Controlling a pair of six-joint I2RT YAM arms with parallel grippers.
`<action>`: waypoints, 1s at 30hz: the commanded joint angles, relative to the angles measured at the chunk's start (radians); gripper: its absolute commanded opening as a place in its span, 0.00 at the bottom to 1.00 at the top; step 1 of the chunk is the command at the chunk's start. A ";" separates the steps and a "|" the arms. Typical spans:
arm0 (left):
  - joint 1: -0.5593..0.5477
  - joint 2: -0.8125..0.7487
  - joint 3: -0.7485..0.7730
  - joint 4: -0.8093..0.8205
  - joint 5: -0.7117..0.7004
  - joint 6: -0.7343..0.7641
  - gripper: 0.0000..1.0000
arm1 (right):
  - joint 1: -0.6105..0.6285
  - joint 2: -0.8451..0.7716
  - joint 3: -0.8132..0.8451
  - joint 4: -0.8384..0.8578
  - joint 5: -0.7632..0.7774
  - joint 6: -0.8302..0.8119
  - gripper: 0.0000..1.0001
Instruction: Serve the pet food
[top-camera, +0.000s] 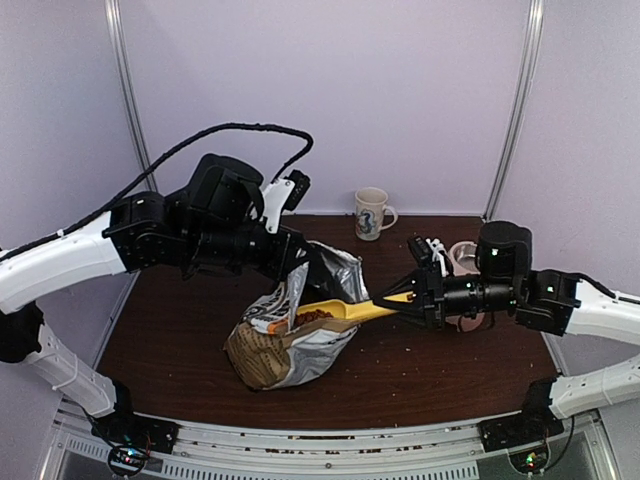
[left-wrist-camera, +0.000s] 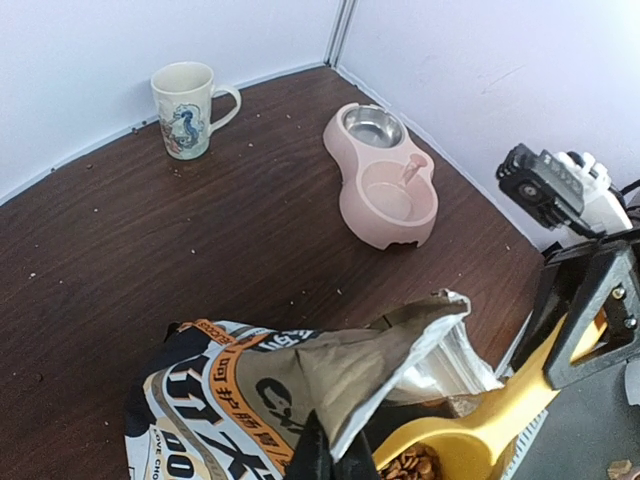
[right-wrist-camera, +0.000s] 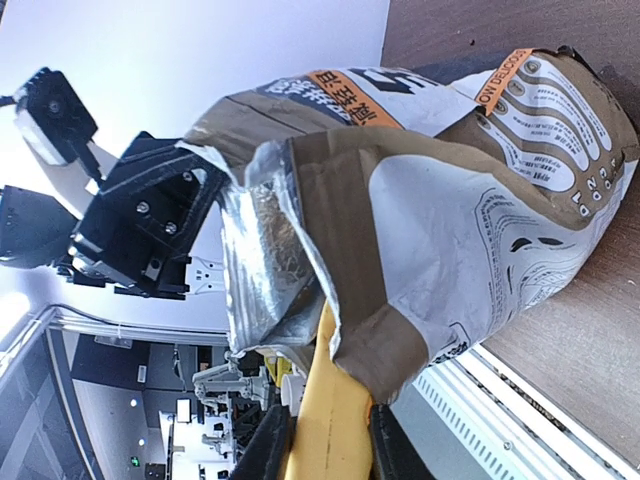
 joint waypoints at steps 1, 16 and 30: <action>0.015 -0.057 0.010 0.080 -0.041 0.005 0.00 | -0.038 -0.090 0.012 0.149 -0.017 0.054 0.15; 0.057 -0.074 0.026 0.067 -0.062 -0.019 0.00 | -0.071 -0.159 -0.011 0.165 -0.008 0.077 0.15; 0.143 -0.092 -0.015 0.097 -0.022 -0.060 0.00 | -0.081 -0.188 -0.084 0.449 -0.012 0.265 0.15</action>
